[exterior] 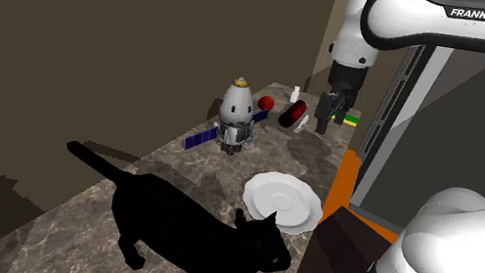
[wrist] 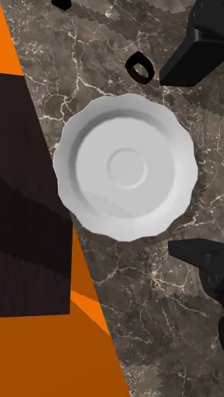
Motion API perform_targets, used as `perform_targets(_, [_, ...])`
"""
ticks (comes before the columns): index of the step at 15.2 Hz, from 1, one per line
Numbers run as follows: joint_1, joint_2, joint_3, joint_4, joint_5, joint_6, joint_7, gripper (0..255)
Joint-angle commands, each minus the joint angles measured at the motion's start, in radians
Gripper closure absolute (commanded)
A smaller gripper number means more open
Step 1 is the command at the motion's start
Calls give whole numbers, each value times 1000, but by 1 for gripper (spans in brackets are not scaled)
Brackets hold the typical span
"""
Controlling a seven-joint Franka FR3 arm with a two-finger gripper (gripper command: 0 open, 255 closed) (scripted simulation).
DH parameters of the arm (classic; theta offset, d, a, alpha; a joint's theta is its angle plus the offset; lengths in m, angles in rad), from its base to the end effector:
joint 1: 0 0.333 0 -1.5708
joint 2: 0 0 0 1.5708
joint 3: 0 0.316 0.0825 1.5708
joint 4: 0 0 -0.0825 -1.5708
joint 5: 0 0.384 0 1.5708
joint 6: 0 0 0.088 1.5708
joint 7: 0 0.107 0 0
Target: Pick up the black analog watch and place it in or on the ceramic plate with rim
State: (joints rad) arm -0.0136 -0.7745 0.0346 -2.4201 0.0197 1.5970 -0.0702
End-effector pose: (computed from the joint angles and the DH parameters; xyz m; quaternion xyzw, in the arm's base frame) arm 0.3097 0.0110 0.5588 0.9989 0.0399 -0.0245 0.0015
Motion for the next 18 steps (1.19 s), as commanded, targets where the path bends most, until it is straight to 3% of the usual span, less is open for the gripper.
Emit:
perform_targets(1, [0, 0, 0, 0, 0, 0, 0, 0])
perform_targets(10, [69, 192, 116, -77, 89, 206, 82, 0])
perform_targets(18, [125, 434, 218, -71, 143, 391, 151, 0])
